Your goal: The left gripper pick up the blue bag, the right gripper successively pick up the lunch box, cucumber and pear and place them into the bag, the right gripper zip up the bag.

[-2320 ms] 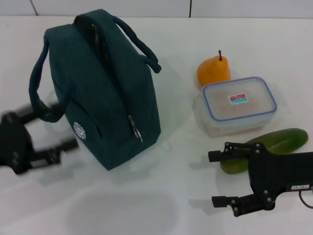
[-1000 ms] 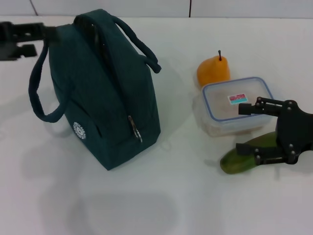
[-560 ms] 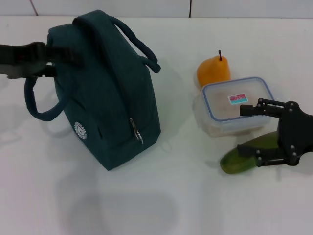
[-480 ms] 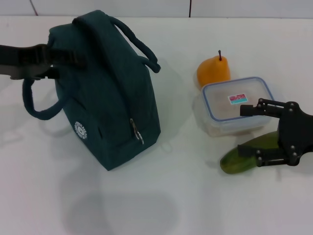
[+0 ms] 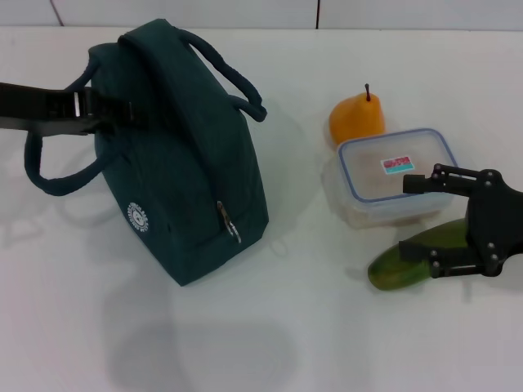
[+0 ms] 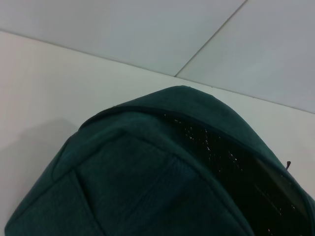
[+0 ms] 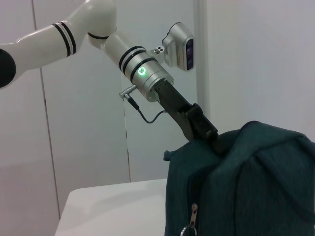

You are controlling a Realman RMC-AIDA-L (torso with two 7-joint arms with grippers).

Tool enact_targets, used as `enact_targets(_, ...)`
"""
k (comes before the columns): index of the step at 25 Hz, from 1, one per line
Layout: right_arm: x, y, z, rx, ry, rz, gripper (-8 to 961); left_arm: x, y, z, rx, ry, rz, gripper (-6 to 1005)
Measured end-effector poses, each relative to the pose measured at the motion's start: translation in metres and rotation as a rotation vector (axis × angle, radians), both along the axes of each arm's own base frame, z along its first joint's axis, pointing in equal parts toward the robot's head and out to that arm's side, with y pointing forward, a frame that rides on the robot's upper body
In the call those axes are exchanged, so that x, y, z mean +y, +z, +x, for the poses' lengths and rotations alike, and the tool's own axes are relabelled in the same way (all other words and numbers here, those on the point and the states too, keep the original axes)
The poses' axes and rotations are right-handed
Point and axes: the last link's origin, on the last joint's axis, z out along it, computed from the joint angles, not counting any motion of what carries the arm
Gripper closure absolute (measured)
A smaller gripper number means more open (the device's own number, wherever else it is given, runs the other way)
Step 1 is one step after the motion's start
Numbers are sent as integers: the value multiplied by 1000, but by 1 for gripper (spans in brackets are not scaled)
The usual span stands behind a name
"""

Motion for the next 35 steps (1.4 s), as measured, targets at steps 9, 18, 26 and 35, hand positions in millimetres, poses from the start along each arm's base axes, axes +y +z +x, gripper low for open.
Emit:
enact_targets(9,-1,-1,0,3,1,-1,100,0,-1,-2,-36,62,-3,718)
enact_targets(18,0,-2,-2,7,3,0,100,-4,-5,4,-119,52,-57,904)
enact_targets(26,18,-1,-19,64,0,69,101,-6,-14,17,-159,22,-102,950)
enact_targets(35,42,-3,-61,117,110,109,101,-1,-26,33,-143,-2,-157,949)
